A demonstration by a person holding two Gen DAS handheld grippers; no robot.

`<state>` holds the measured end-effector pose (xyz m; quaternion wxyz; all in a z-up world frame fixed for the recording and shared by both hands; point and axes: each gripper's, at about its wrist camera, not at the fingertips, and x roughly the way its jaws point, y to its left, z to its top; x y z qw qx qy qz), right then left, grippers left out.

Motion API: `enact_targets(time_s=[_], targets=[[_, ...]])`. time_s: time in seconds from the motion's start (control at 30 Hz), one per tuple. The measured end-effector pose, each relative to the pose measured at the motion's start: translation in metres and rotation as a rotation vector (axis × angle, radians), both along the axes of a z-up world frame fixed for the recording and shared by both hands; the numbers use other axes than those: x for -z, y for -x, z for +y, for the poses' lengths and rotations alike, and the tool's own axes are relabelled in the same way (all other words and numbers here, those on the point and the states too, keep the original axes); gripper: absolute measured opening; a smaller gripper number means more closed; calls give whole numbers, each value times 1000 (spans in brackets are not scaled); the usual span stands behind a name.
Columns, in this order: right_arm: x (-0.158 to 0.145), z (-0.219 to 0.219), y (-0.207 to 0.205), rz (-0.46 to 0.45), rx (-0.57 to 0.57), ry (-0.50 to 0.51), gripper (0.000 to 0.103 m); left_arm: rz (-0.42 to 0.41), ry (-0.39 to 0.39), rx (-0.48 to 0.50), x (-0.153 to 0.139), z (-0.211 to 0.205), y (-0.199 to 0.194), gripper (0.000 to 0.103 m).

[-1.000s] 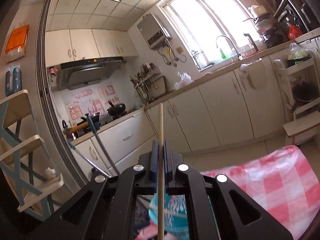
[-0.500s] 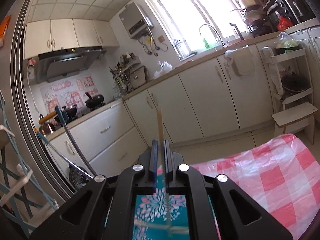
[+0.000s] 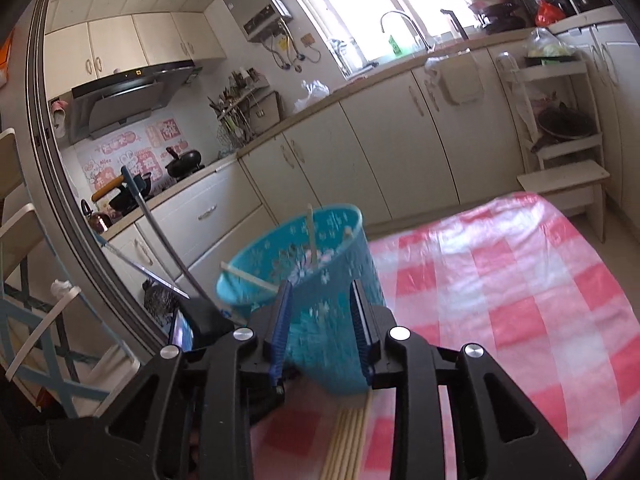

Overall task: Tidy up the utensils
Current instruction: 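Grasp a chopstick lying beside the basket with the left tool, then raise the chopstick with the left tool over the basket and open to drop it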

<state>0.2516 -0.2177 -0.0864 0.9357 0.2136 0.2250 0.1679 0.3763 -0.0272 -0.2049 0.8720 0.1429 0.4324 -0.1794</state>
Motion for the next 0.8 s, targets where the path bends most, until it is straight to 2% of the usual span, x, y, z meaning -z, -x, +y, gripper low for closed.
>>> enact_targets(time_s=[0.13,0.3,0.47,0.57,0.63,0.7,0.8], targets=[[12,-5,26,53,-18,1,32,37,18,-31,-2,16,21,4],[30,-14,47,129,-13,-33,32,90,50,-81,-9,41,69,4],[36,-14,55,147,-19,-42,36,176,75,-124,-14,58,111,5],[37,-11,56,145,-24,-43,37,142,49,-127,-26,55,110,13],[40,-10,55,154,-27,-46,37,101,34,-134,-34,44,99,29],[44,-11,54,163,-25,-48,37,80,34,-134,-39,29,73,33],[49,-14,52,175,-13,-45,37,87,16,-148,-29,11,37,34]])
